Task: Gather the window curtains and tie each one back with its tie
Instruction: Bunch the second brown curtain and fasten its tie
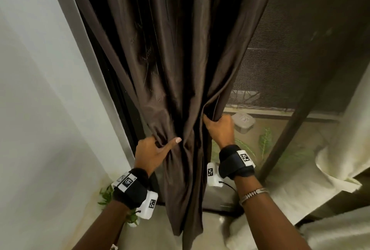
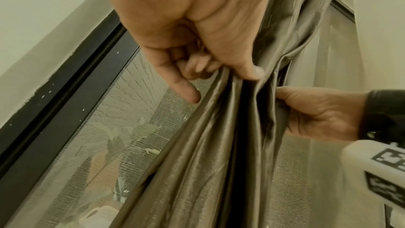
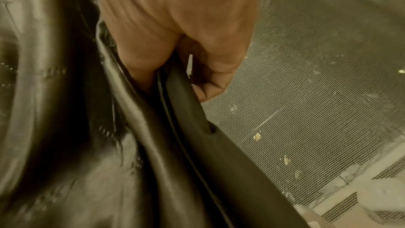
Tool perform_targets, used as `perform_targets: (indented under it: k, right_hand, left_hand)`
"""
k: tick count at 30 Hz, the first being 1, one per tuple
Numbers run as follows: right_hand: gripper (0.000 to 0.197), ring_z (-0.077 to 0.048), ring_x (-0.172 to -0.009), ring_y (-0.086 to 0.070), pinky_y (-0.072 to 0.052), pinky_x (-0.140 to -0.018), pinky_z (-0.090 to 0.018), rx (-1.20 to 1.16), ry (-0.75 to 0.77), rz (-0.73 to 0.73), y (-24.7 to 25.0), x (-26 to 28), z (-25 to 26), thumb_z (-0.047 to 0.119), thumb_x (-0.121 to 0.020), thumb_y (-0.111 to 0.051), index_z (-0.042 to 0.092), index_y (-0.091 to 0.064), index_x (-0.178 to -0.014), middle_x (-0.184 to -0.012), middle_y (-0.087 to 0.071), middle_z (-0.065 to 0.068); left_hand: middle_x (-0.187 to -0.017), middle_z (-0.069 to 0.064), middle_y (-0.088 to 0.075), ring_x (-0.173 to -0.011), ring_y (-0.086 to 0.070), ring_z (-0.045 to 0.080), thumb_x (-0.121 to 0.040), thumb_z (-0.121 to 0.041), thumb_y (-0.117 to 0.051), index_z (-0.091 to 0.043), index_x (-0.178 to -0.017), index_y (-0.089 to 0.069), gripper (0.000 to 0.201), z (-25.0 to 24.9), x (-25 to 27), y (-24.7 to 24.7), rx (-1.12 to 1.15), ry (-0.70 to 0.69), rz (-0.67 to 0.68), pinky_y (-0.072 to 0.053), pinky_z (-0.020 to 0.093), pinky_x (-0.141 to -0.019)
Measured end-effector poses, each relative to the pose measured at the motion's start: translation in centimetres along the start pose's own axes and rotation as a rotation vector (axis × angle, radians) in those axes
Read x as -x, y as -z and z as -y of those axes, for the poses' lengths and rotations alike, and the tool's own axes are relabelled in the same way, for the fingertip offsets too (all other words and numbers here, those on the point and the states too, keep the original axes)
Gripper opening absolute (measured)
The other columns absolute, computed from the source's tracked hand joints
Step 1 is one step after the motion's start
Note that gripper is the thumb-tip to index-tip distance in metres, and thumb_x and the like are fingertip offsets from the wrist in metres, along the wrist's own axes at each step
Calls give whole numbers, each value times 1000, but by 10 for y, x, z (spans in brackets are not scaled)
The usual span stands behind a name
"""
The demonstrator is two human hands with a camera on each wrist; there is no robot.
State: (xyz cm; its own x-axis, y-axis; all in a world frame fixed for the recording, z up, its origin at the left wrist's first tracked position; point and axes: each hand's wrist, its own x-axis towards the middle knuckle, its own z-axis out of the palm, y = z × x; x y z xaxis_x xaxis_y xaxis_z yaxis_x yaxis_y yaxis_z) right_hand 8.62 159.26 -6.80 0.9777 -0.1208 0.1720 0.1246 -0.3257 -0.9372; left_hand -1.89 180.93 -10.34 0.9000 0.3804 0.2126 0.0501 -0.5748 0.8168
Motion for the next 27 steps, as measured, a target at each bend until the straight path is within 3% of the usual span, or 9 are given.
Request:
perform_targets:
  k: [3,7,10,12,14,16,18,23,27]
  right_hand:
    - [52,-23,-63,-70,-47,-54,-33,43,10,-9,-5,3,1,48,-85,-80,8,-60,-58,-62,-69,-9]
    - [66,-9,-52,-51,-34,-45,-30,54,-42,29,-10,16,9,62,-77,-76,13,-42,-47,-48,-52,-1]
    - [63,-21,-70,-71,-45,-55,-32,77,-57,86,-15,20,10,71,-69,-70,12,-53,-54,-62,-67,-9]
    - [58,-25,-79,-75,-47,-60,-31,107,-45,109,-17,21,8,69,-70,-71,13,-59,-59,-68,-72,-9]
    - [58,-20,-68,-68,-43,-57,-28,99,-49,126,-16,24,7,69,-69,-72,14,-58,-56,-62,-68,-4]
    - [63,-16,-52,-55,-39,-51,-27,24,-54,115,-13,29,7,63,-75,-78,11,-52,-50,-52,-58,-6]
    - [64,-14,-47,-53,-43,-48,-23,-154,-102,102,-7,34,6,48,-82,-86,3,-51,-53,-51,-53,-16]
    - [52,-13,-64,-61,-58,-67,-26,-401,-234,177,9,46,-16,24,-76,-96,18,-46,-62,-58,-52,4]
    - [60,-15,-58,-58,-53,-51,-25,-414,-327,-30,9,50,-25,24,-78,-94,21,-38,-59,-54,-52,4]
  left_hand:
    - [-52,0,-65,-52,-64,22,-74,-79,-79,-4,-55,-55,81,-9,12,1,43,-65,-59,-58,46,-62]
    - [-44,-15,-55,-42,-55,4,-74,-52,-93,-25,-45,-45,62,-47,38,-6,75,-197,37,-48,21,-50]
    - [-48,-13,-57,-49,-59,5,-79,-64,-84,-30,-49,-45,60,-54,33,-21,-148,-249,26,-53,28,-56]
    - [-67,-1,-74,-68,-73,25,-81,-68,-79,-26,-61,-61,50,-56,22,-28,-254,-170,-4,-60,39,-66]
    - [-88,13,-80,-87,-75,37,-82,-65,-79,-13,-81,-76,52,-58,10,-35,-285,-91,-12,-61,45,-75]
    - [-98,16,-80,-95,-74,39,-83,-63,-77,-8,-93,-77,56,-59,1,-40,-259,-25,-11,-62,46,-80]
    - [-96,16,-80,-97,-75,40,-84,-68,-71,-9,-94,-77,60,-55,-7,-44,-261,50,-25,-62,46,-82]
    - [-84,11,-80,-91,-76,38,-81,-77,-64,-12,-85,-76,66,-54,-19,-51,-227,100,-39,-63,46,-81]
    - [-80,9,-80,-86,-77,35,-79,-78,-63,-13,-83,-76,66,-56,-19,-56,-198,100,-9,-64,45,-80]
